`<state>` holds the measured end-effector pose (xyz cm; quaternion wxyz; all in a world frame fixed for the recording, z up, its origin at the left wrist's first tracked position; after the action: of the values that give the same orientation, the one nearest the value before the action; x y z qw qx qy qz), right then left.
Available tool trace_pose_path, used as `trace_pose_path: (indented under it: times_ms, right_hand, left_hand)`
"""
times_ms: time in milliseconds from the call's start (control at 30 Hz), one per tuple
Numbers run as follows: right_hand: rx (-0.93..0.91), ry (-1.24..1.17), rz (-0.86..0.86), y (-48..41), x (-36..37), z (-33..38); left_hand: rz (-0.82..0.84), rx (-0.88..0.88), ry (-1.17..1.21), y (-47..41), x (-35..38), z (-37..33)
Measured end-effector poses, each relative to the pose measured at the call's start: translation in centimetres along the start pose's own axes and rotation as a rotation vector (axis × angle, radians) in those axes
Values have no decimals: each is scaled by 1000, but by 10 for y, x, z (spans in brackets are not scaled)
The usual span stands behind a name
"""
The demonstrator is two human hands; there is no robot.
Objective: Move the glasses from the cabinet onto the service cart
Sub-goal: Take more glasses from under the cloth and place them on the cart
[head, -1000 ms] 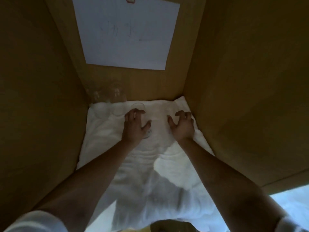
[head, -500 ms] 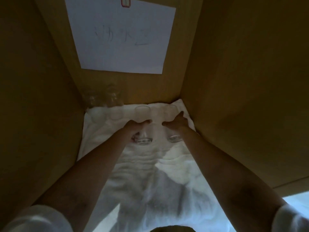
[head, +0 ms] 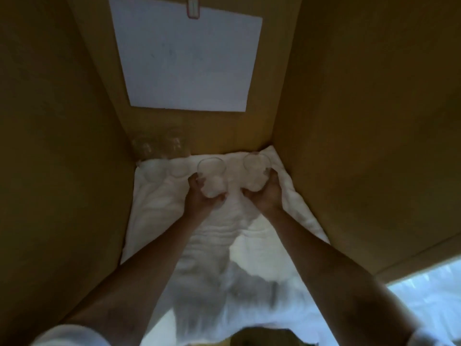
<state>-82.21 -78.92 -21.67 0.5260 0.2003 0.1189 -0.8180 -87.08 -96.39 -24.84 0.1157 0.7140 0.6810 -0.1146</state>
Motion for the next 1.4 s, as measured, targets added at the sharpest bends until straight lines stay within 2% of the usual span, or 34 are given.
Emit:
trace_pose_path:
  times_ms: [133, 333, 500, 733, 867, 933, 1033, 1167, 1300, 1400]
  right_hand:
    - [19, 47, -20, 7, 0, -2]
    - [4, 38, -129, 31, 14, -11]
    - [57, -35, -169, 77, 20, -19]
    - [115, -77, -150, 131, -10, -35]
    - [44, 50, -223, 180, -36, -42]
    - [15, 20, -243, 208, -52, -48]
    - [-2, -54, -213, 252, -78, -66]
    - [138, 13, -182, 315, -115, -113]
    - [274, -12, -296, 392, -167, -168]
    - [353, 12, -382, 438, -208, -198]
  left_hand:
    - [5, -7, -69, 6, 1, 2]
    - [-17, 29, 130, 6, 3, 11]
    - [-12, 70, 69, 26, 2, 13]
    - [38, 83, 21, 90, -2, 13]
    - [49, 48, -26, 140, -4, 7]
    - [64, 69, -77, 168, -1, 4]
    - [148, 127, -80, 215, 14, -7]
    - [289, 178, -150, 285, 43, -27]
    - [399, 197, -192, 352, 80, -23]
    - [563, 260, -256, 399, 115, -23]
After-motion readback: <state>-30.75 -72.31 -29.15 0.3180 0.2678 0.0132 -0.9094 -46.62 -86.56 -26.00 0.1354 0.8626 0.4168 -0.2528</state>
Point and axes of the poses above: each hand's wrist, its own y-axis away from the middle knuckle, its own x-axis out of the palm, z = x × y, the point moved 1 cm from there along -y, towards the middle knuckle, and after that the axes turned 1 degree about z, right-handed, at the moved point
